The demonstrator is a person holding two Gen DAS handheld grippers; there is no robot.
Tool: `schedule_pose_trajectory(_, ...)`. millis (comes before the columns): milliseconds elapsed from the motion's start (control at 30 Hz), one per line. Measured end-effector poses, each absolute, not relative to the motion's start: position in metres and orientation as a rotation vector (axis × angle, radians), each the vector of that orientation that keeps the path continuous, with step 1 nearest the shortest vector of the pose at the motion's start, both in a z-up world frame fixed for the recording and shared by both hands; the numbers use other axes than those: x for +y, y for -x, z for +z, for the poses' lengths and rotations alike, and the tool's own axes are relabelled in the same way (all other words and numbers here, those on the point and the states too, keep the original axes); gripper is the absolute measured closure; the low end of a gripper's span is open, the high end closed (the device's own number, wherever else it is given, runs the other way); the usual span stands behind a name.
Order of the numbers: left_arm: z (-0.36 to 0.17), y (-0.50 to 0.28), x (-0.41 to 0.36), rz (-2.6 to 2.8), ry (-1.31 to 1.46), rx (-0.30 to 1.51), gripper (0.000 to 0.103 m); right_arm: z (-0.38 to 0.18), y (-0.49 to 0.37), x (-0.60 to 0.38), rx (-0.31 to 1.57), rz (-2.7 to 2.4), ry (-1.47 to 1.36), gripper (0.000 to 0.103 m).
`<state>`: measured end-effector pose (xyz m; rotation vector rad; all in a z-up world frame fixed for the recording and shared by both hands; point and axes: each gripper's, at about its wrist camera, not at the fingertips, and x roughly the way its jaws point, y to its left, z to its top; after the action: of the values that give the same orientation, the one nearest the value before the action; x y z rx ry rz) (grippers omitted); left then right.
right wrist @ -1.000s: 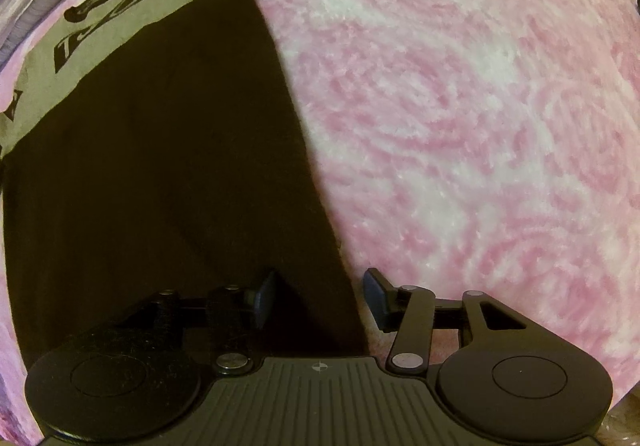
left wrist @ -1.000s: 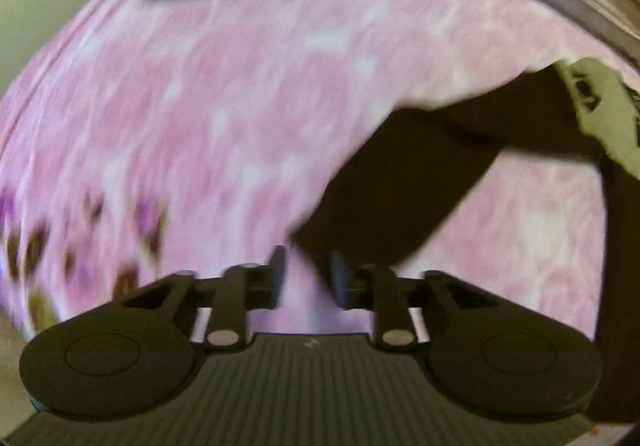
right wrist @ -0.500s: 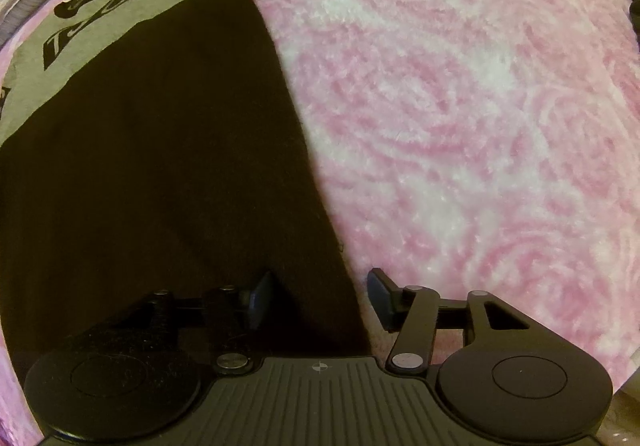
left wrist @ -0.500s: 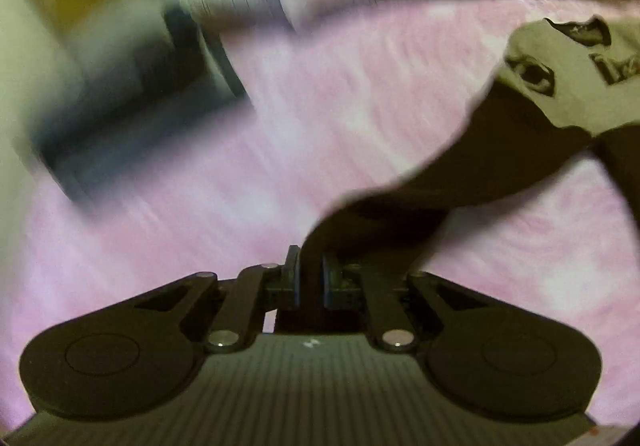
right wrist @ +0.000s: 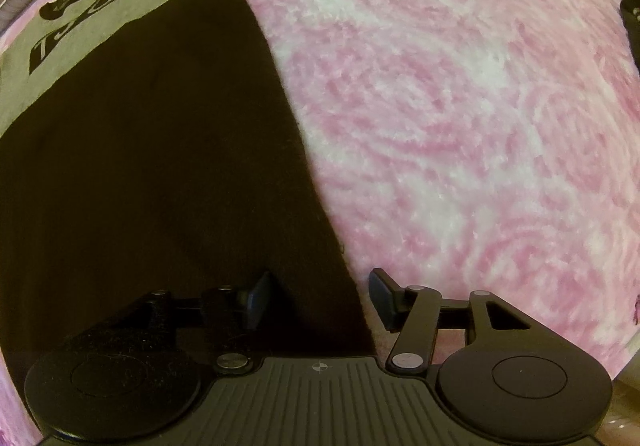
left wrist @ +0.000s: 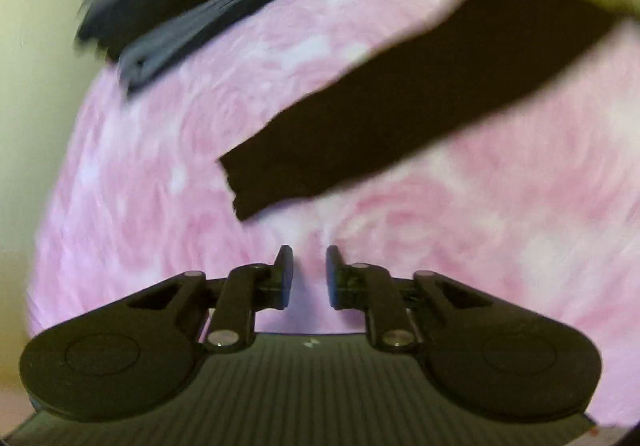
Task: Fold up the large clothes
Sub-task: 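Grasp the other dark sleeve with the right tool, stretch it outward, release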
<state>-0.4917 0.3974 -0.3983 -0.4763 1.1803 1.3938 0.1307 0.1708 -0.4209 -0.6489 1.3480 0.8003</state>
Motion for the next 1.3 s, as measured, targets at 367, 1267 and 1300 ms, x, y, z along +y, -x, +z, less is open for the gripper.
schedule_pose_trajectory(367,-0.396,0.507,0.474,1.518,0.945,0.777,0.072,-0.421,-0.138,0.155,1.353,0.841,0.556,0.046)
schedule_pose_trajectory(1267,-0.355,0.251,0.303,1.59,1.106,0.709,0.072,-0.455,-0.552,0.206,1.208,0.847,-0.352,0.101)
schedule_pose_trajectory(1300,-0.353,0.248,0.3,1.593,1.105,0.708,0.072,-0.455,-0.553,0.214,1.216,0.848,-0.317,0.101)
